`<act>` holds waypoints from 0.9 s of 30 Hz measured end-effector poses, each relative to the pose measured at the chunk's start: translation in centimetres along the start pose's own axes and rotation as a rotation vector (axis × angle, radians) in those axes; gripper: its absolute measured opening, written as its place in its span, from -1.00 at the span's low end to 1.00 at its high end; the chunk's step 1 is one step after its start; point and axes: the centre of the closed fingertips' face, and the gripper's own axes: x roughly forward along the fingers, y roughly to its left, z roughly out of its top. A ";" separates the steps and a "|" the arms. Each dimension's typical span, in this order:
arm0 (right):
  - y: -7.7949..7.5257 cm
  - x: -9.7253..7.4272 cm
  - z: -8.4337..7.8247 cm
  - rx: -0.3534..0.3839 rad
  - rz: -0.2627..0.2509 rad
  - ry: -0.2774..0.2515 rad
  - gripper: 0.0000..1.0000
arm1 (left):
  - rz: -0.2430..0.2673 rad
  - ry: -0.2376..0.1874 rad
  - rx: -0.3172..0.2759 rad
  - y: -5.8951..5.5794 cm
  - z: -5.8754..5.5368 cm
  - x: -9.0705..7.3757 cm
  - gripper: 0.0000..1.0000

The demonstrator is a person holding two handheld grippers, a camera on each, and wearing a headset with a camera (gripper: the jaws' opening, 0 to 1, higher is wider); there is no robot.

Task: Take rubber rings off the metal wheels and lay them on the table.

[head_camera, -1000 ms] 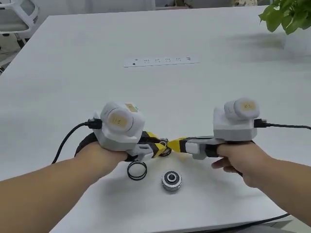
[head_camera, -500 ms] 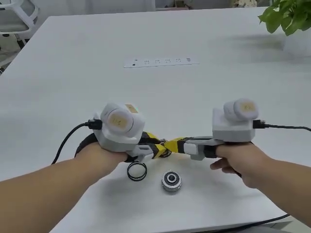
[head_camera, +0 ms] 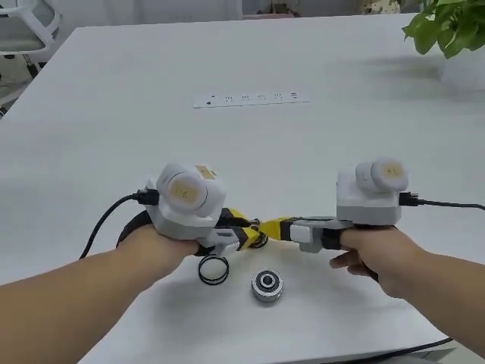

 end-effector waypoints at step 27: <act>0.5 -0.3 -0.1 -0.003 0.000 0.004 -1.00 | -0.018 -0.002 -0.021 -0.2 0.1 -0.1 -0.68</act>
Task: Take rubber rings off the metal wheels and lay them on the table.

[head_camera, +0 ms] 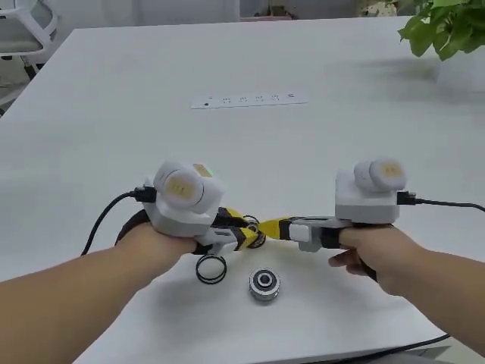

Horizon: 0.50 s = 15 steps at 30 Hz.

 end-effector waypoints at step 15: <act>0.8 0.0 1.1 -0.011 0.041 -0.025 -1.00 | -0.019 -0.039 0.004 -0.4 1.0 -2.3 -0.40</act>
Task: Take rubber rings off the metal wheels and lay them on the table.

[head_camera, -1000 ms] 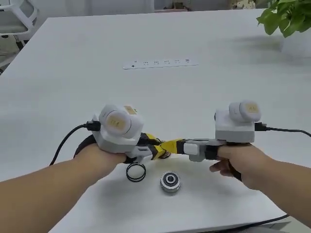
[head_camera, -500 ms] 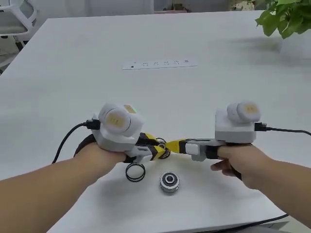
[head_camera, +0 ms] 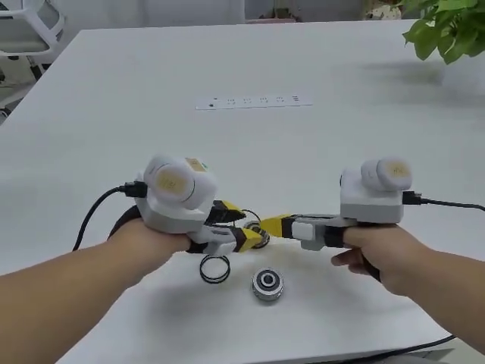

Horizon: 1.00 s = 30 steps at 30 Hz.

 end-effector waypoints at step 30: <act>3.8 0.4 0.6 -0.015 0.074 0.032 -1.00 | -0.012 -0.127 -0.018 -1.6 0.8 -7.8 0.25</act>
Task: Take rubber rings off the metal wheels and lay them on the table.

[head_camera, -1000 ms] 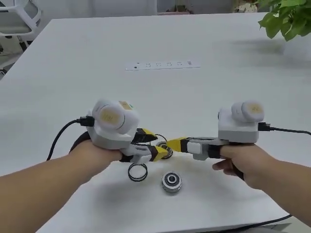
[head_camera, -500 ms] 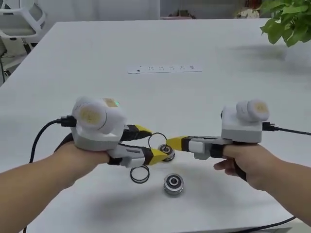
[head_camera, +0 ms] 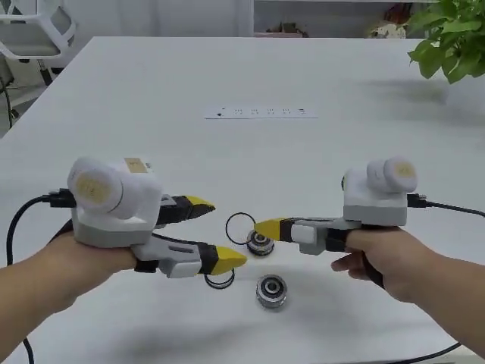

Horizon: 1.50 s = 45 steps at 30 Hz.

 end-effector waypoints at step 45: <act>-0.7 3.5 -6.1 0.010 -0.071 0.285 -1.00 | 0.040 0.003 -0.042 0.1 -2.1 -3.7 0.55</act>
